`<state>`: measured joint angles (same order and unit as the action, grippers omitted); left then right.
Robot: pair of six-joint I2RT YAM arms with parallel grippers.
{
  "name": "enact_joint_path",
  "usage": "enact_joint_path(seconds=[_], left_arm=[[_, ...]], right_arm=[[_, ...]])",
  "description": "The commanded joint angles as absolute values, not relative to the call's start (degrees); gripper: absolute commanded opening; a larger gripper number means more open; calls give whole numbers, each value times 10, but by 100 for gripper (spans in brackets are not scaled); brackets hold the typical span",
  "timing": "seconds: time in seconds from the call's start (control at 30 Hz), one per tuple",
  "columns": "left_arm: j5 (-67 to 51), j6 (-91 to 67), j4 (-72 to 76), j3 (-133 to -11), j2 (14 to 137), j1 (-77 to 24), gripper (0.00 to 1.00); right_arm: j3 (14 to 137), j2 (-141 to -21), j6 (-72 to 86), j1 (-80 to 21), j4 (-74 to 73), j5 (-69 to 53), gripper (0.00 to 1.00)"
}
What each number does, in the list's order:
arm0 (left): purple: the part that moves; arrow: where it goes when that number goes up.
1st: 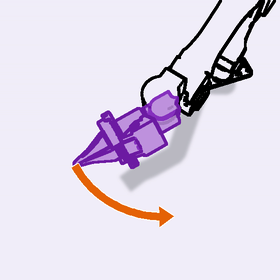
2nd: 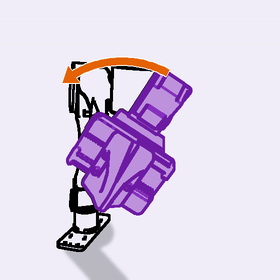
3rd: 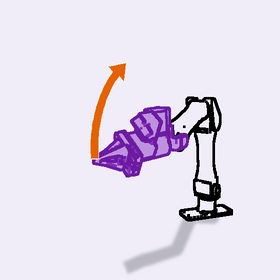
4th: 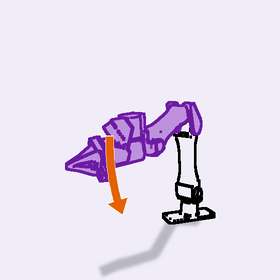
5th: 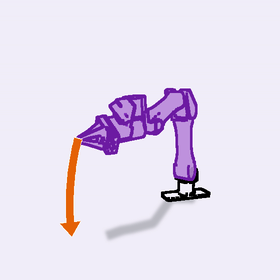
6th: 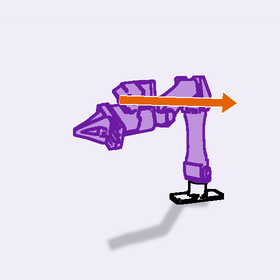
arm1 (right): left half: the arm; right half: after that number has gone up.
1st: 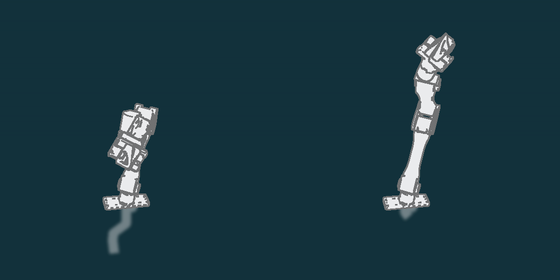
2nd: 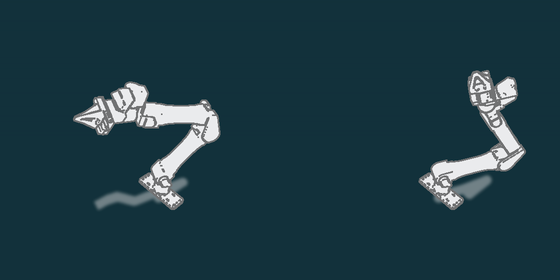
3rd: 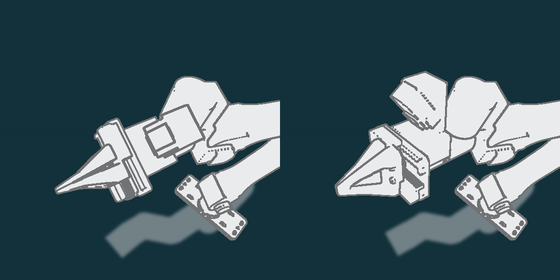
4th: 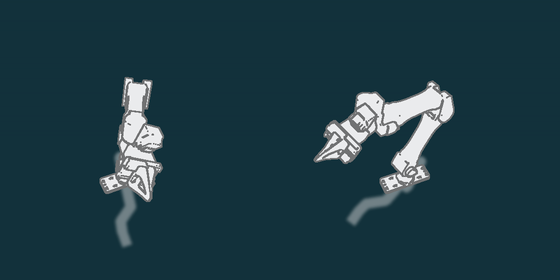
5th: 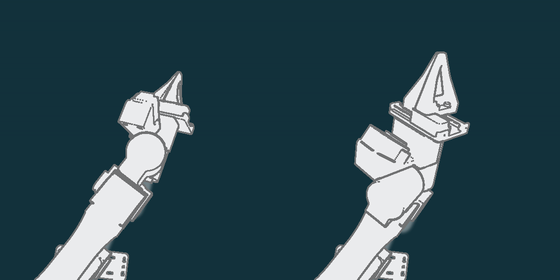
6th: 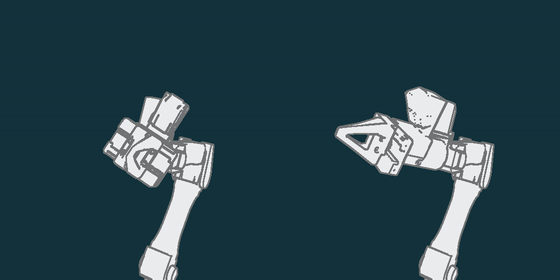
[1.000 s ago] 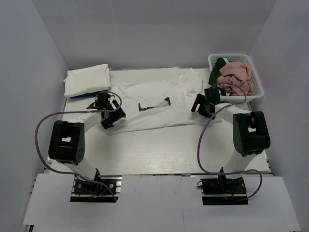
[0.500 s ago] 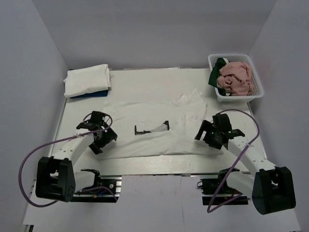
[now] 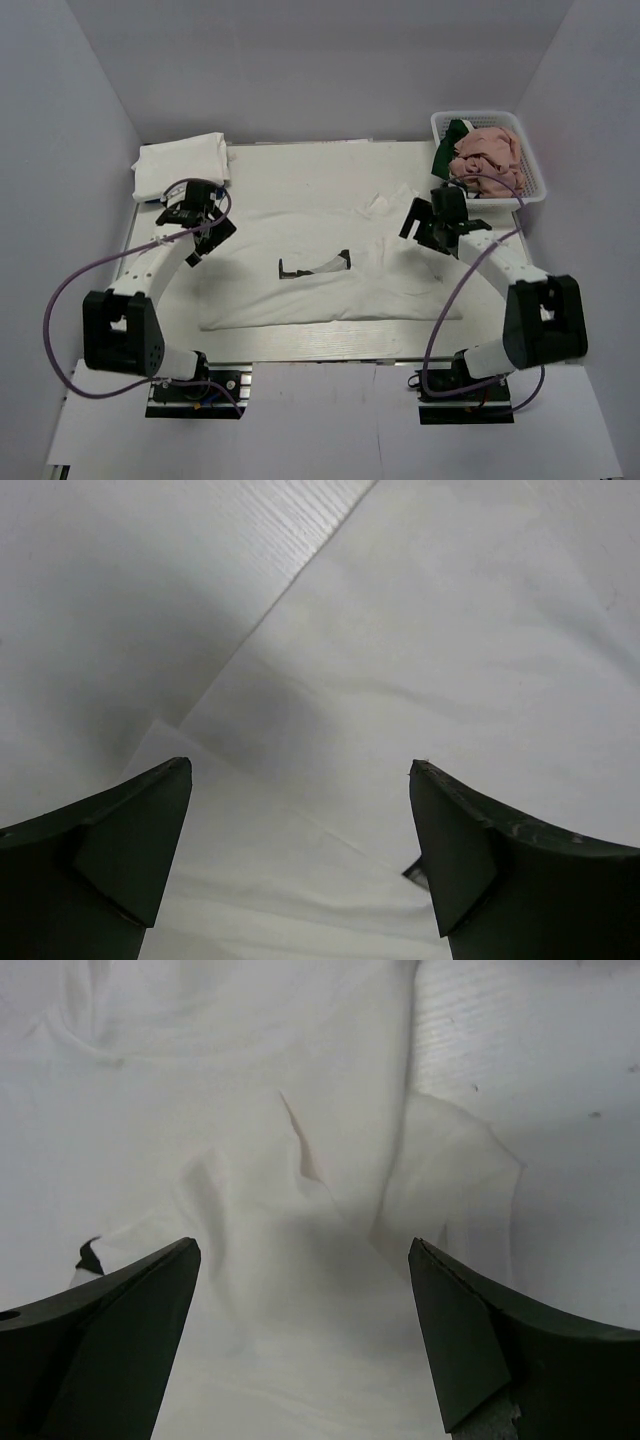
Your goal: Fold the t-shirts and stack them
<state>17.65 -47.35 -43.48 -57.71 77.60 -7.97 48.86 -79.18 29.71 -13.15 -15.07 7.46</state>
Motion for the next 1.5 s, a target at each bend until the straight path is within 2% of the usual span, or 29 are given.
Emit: enact_joint_path(seconds=[0.0, 0.17, 0.33, 0.63, 0.7, 0.8, 0.83, 0.9, 0.93, 1.0, 1.13, 1.17, 1.23, 1.27, 1.47], left_arm=[[200, -441, -397, -610, 820, -76, 100], [215, -430, -377, -657, 882, -65, 100], [197, -396, -337, -682, 924, -40, 100], [136, -352, -308, -773, 1024, -12, 100], [128, -338, -292, -784, 1049, -12, 97], [91, -327, -270, -789, 1073, -12, 89], [86, -327, -264, -789, 1092, -12, 83], [86, -327, -264, -813, 1114, -12, 80], [92, -327, -280, -823, 1126, -12, 72], [92, -327, -286, -847, 1158, -12, 64], [85, -327, -300, -867, 1196, -12, 37], [78, -332, -301, -867, 1201, -12, 21], [78, -332, -306, -859, 1201, -12, 3], [78, -332, -306, -853, 1201, -12, 0], [72, -332, -279, -799, 1168, -12, 0]], right_arm=[[546, -865, 265, -130, -108, 69, 91], [619, -973, 246, -129, -104, 50, 91], [720, -1019, 182, -135, -105, 11, 91], [884, -1128, 112, -134, -151, 98, 91], [916, -1161, 105, -134, -161, 101, 91], [960, -1193, 96, -133, -165, 105, 91], [982, -1205, 95, -132, -167, 115, 91], [997, -1223, 94, -132, -171, 120, 91], [1005, -1233, 92, -131, -173, 120, 91], [1028, -1251, 84, -131, -176, 120, 91], [1074, -1291, 69, -131, -173, 120, 91], [1082, -1303, 69, -130, -177, 117, 91], [1110, -1330, 73, -131, -185, 117, 91], [1115, -1333, 74, -131, -187, 117, 91], [1126, -1359, 80, -128, -208, 125, 91]])
